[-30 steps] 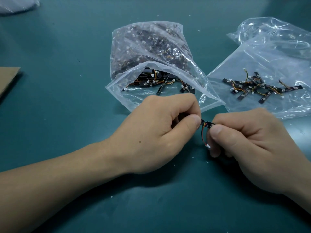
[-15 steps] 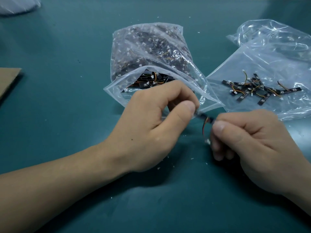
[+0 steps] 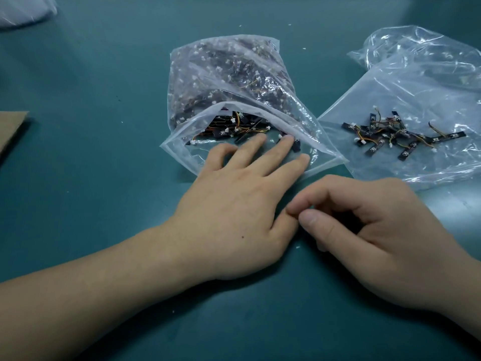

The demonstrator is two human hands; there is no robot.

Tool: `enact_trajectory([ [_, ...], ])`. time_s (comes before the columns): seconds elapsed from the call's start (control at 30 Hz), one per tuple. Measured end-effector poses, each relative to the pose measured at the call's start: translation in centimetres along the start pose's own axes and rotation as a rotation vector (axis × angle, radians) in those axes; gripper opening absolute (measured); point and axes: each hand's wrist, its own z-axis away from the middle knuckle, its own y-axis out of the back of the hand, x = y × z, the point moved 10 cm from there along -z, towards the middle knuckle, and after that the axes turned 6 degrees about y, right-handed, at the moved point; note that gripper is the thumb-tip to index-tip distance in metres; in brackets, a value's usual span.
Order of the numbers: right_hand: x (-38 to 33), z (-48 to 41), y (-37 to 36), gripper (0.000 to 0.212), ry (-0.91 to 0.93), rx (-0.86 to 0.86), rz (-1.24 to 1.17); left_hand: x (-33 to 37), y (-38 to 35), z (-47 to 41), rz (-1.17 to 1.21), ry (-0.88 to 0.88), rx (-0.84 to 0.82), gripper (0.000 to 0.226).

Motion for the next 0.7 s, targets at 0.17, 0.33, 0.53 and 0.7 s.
enact_trajectory([
  [0.17, 0.1, 0.0, -0.1, 0.014, 0.007, -0.008, -0.007, 0.4, 0.2, 0.1, -0.043, -0.031, 0.009, 0.067],
  [0.33, 0.2, 0.0, -0.2, 0.015, -0.002, -0.012, -0.016, -0.6, 1.0, 0.3, -0.042, 0.063, 0.066, 0.057],
  [0.53, 0.1, -0.1, -0.3, 0.018, -0.007, -0.025, -0.010, -2.5, 0.7, 0.3, -0.175, 0.224, 0.024, 0.092],
  [0.7, 0.2, 0.0, -0.1, 0.017, -0.005, -0.014, -0.026, -1.1, 1.5, 0.5, -0.187, 0.133, 0.066, 0.073],
])
